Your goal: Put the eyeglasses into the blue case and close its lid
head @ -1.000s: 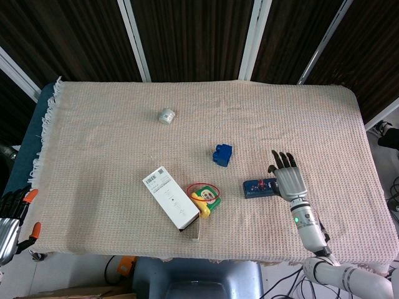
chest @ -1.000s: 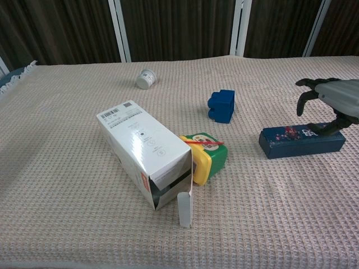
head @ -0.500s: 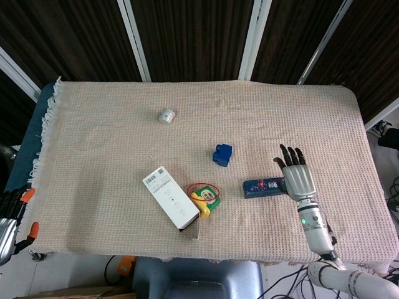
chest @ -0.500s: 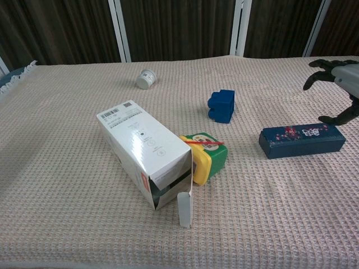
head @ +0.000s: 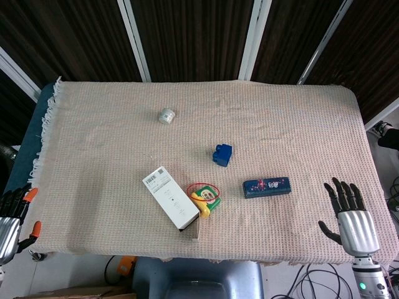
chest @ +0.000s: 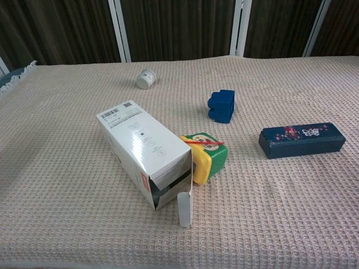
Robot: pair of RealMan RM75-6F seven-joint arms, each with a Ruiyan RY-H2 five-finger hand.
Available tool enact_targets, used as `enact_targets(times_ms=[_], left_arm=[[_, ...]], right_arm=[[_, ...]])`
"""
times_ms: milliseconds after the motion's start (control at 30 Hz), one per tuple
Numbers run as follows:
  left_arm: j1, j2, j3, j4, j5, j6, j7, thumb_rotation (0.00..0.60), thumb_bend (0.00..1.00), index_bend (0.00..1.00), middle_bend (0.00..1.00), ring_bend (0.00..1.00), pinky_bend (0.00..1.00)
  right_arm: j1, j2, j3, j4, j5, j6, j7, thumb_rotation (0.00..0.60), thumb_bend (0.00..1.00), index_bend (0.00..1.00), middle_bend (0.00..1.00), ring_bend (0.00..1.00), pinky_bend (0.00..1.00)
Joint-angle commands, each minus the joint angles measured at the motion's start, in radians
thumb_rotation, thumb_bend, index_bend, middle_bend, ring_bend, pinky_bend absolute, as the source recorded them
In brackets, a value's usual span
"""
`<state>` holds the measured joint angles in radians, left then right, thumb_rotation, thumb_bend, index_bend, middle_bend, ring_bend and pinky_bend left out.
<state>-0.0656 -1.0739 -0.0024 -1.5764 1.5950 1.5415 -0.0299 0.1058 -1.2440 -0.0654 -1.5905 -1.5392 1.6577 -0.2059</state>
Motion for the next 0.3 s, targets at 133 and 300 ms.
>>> enact_targets(times_ms=[133,300], left_arm=[[-0.005,-0.004,0.002,-0.005,0.001,-0.011,0.021,0.6,0.45,0.0,0.0,0.0,0.05],[-0.008,-0.004,0.003,-0.005,-0.004,-0.021,0.029,0.6,0.45,0.0,0.0,0.0,0.05]], right_arm=[[-0.008,0.002,0.017,0.016,-0.004,-0.029,0.032,0.6,0.34,0.12,0.0,0.0,0.0],[-0.011,-0.005,0.03,0.021,-0.003,-0.046,-0.002,0.6,0.34,0.12,0.0,0.0,0.0]])
